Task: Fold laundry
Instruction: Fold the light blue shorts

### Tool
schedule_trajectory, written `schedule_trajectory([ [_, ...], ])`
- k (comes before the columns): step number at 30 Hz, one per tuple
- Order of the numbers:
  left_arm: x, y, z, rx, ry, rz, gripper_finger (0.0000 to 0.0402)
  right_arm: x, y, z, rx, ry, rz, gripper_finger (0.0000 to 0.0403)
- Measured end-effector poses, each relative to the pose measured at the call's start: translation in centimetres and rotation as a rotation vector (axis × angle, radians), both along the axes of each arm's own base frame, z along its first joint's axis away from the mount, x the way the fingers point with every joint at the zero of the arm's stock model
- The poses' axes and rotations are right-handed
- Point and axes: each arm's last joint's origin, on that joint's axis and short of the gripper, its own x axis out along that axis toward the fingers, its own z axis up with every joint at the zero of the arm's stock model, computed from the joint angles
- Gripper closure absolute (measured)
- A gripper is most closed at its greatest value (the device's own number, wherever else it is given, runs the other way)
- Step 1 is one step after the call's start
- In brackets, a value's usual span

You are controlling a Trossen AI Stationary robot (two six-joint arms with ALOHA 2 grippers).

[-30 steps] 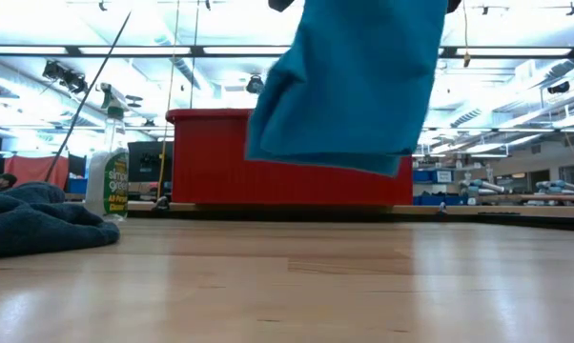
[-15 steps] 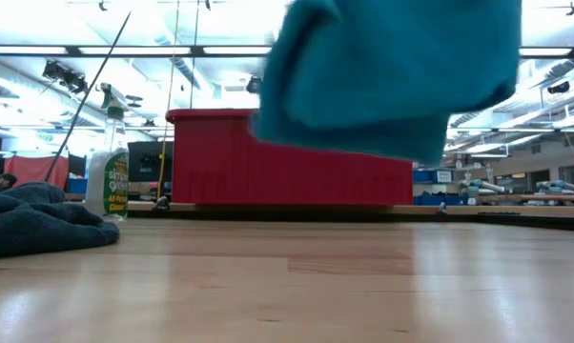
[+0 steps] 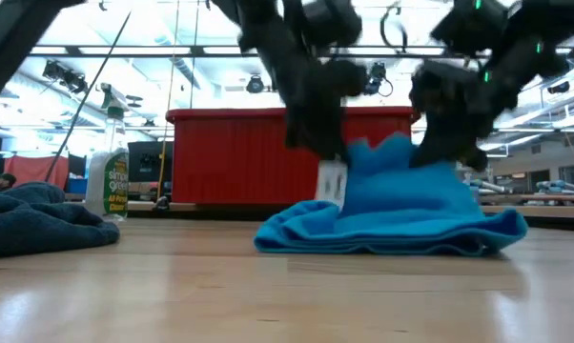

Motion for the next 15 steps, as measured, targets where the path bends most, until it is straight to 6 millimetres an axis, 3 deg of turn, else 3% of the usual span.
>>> schedule_trajectory([
  [3, 0.0, 1.3, -0.9, 0.017, 0.032, -0.005, 0.0382, -0.1, -0.4, -1.4, -0.058, -0.036, 0.03, 0.0379],
  [6, -0.2, 0.9, 0.2, 0.056, 0.003, -0.07, 0.0381, -0.1, 0.3, -1.8, -0.111, -0.032, 0.087, 0.0375],
  [10, -0.6, -0.9, 3.1, 0.155, -0.102, -0.18, 0.0381, 0.0, 1.7, -1.2, -0.215, -0.052, 0.151, 0.0371],
  [15, -0.9, -4.7, 3.3, 0.361, -0.066, -0.373, 0.038, -0.1, 4.4, -0.6, -0.435, -0.105, 0.284, 0.0368],
])
